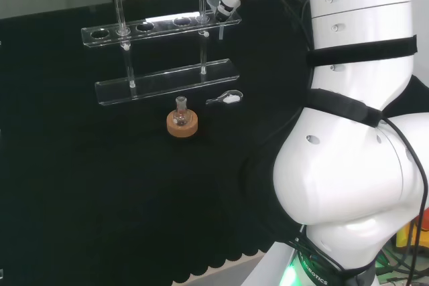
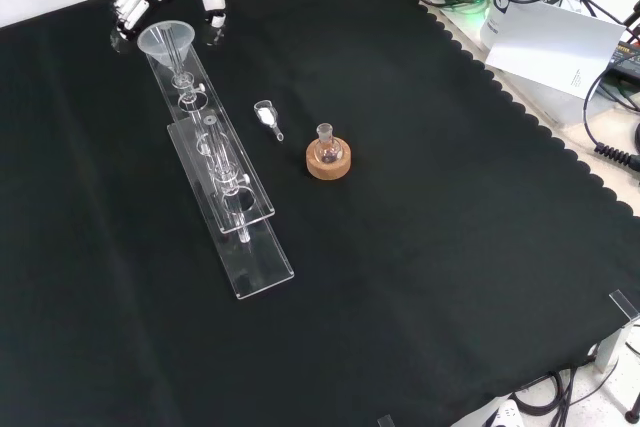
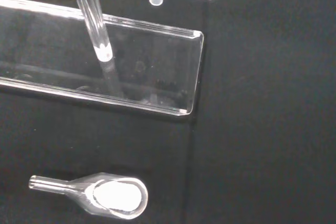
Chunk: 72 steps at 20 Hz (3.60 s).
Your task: Pick up the funnel from the transparent funnel stand.
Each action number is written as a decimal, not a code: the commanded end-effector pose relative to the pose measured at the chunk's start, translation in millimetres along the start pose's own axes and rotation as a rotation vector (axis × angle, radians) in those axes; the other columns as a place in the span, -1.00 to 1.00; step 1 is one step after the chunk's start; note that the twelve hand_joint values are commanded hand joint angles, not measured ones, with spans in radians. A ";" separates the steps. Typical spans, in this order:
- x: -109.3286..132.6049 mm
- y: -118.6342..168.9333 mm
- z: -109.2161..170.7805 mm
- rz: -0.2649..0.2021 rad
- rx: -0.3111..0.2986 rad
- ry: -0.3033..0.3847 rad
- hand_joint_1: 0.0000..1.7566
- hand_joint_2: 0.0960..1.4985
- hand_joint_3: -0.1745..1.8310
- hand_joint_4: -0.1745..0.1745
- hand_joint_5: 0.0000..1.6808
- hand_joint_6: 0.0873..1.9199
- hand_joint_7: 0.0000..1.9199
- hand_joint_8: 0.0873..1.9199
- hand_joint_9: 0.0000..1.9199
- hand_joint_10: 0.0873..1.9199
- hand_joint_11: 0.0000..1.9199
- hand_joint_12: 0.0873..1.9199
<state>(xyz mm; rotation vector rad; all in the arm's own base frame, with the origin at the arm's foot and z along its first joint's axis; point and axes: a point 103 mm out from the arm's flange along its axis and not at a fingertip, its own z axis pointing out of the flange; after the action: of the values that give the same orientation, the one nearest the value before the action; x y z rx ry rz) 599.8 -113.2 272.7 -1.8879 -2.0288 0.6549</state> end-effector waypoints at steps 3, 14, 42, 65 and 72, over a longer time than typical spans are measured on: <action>-2.0 2.1 1.7 0.005 -0.004 -0.012 -0.18 -0.33 -0.26 -0.17 -1.00 -1.00 -1.00 -0.75 -0.91 -0.17 -0.86 0.48; -0.8 2.4 3.5 0.003 -0.008 -0.014 -0.17 -0.32 -0.26 -0.17 -0.98 -1.00 -1.00 -0.67 -0.90 -0.18 -0.88 0.48; -5.9 11.9 5.0 0.029 -0.017 -0.032 -0.10 -0.28 -0.23 -0.20 -0.75 -1.00 -0.92 -0.39 -0.84 -0.22 -0.91 0.48; -7.9 -5.9 -16.9 0.065 -0.114 -0.065 -0.03 -0.18 -0.17 -0.31 -0.44 -0.97 -0.64 -0.27 -0.69 -0.30 -0.85 0.44; -10.1 -43.8 -43.1 0.089 -0.158 -0.078 -0.03 -0.19 -0.16 -0.31 -0.43 -0.96 -0.64 -0.27 -0.68 -0.31 -0.85 0.44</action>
<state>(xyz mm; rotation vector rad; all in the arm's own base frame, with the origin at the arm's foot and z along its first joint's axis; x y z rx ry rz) 600.3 -118.7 305.3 -2.0444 -2.1007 0.6216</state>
